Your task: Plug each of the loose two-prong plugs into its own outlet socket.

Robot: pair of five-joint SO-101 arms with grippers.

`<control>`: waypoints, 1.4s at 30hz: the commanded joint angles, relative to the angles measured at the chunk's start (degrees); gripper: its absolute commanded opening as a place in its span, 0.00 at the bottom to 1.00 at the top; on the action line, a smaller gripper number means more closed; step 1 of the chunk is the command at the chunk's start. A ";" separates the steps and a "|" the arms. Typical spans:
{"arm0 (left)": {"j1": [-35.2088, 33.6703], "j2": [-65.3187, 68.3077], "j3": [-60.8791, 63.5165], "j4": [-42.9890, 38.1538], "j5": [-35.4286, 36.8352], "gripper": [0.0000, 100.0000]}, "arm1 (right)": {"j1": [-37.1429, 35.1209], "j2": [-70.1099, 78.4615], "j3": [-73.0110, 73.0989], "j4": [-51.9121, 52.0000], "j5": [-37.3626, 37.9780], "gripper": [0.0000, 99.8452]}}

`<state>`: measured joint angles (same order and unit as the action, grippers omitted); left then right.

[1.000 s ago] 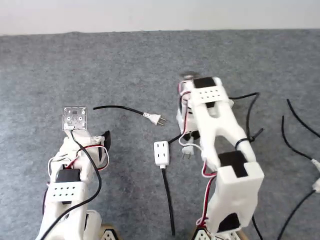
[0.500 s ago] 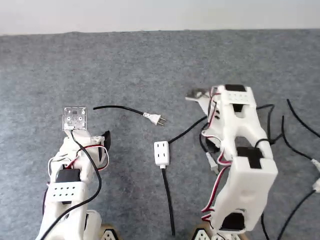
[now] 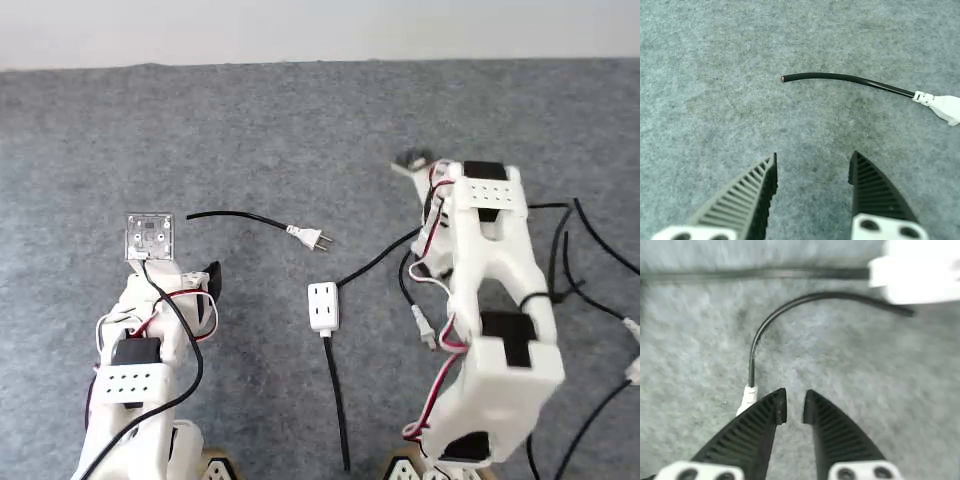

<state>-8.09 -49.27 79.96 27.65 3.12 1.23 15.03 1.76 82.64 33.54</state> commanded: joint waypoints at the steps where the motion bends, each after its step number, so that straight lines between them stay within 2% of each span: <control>1: 0.09 -0.44 -0.57 -1.32 -0.53 0.23 | -3.21 -9.71 0.62 4.79 -1.93 0.01; 5: 0.09 -0.44 -0.57 -1.32 -0.53 0.23 | -8.84 -15.60 9.93 6.55 -1.85 0.01; 10: 0.09 -0.44 -0.57 -1.32 -0.53 0.23 | -9.89 -17.54 19.87 -1.45 -1.76 0.01; 14: 0.09 -0.44 -0.57 -1.32 -0.53 0.23 | -8.22 -14.55 24.09 -5.67 -1.76 0.01; 19: 0.09 -0.44 -0.57 -1.32 -0.53 0.23 | -2.77 -8.57 22.77 -8.84 -1.41 0.01; 24: 0.09 -0.44 -0.57 -1.32 -0.53 0.23 | 2.33 -4.70 19.78 -9.19 1.85 0.01; 30: 0.09 -0.44 -0.57 -1.32 -0.53 0.23 | 6.29 -2.86 16.79 -8.84 2.02 0.01; 37: 0.09 -0.44 -0.48 -1.32 -0.53 0.23 | 10.33 -1.98 16.79 -11.03 6.86 0.01; 42: 0.09 -0.44 -0.48 -1.32 -0.53 0.23 | 10.15 -1.80 16.44 -6.11 12.92 0.01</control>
<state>-8.09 -49.27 79.96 27.65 3.12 9.93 13.45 21.01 73.85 43.56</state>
